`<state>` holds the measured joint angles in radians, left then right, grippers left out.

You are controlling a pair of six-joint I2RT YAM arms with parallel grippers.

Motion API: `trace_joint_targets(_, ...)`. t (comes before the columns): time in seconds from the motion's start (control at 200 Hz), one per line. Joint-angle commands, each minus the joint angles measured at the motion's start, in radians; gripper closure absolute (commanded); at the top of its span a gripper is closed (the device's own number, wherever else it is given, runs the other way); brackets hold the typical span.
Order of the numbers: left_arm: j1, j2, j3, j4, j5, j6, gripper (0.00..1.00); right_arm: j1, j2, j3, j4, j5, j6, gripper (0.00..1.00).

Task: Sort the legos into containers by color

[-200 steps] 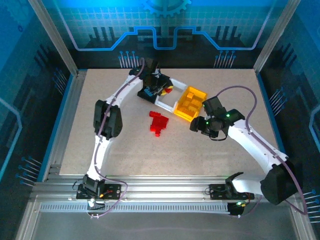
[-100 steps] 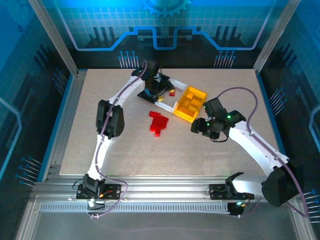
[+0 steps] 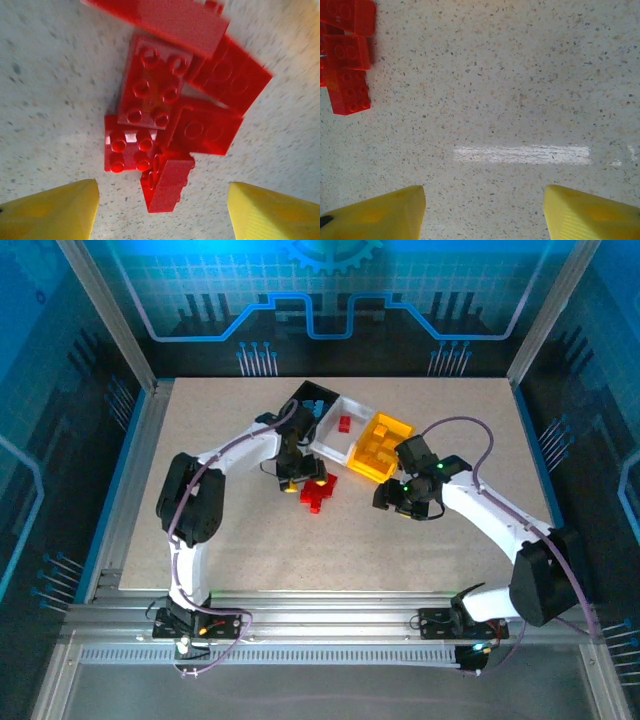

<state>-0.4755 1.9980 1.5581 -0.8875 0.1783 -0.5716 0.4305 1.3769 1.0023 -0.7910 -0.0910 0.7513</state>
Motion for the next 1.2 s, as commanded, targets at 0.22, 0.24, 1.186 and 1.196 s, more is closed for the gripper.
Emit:
trace_joint_targets(0.22, -0.086, 0.000, -0.081, 0.039, -0.035, 0.016, 0.32, -0.007, -0.034, -0.038, 0.003, -0.017, -0.012, 0.35)
trace_joint_targets(0.24, -0.091, 0.002, -0.080, 0.038, -0.037, 0.015, 0.32, -0.008, -0.038, -0.041, 0.004, -0.015, -0.012, 0.35)
trace_joint_targets(1.186, -0.157, 0.003, -0.082, -0.047, -0.116, -0.025, 0.72, -0.011, -0.119, -0.085, 0.003, 0.002, 0.003, 0.36)
trace_joint_targets(1.196, -0.158, -0.005, -0.086, -0.046, -0.114, -0.026, 0.73, -0.012, -0.119, -0.086, 0.003, 0.003, 0.003, 0.36)
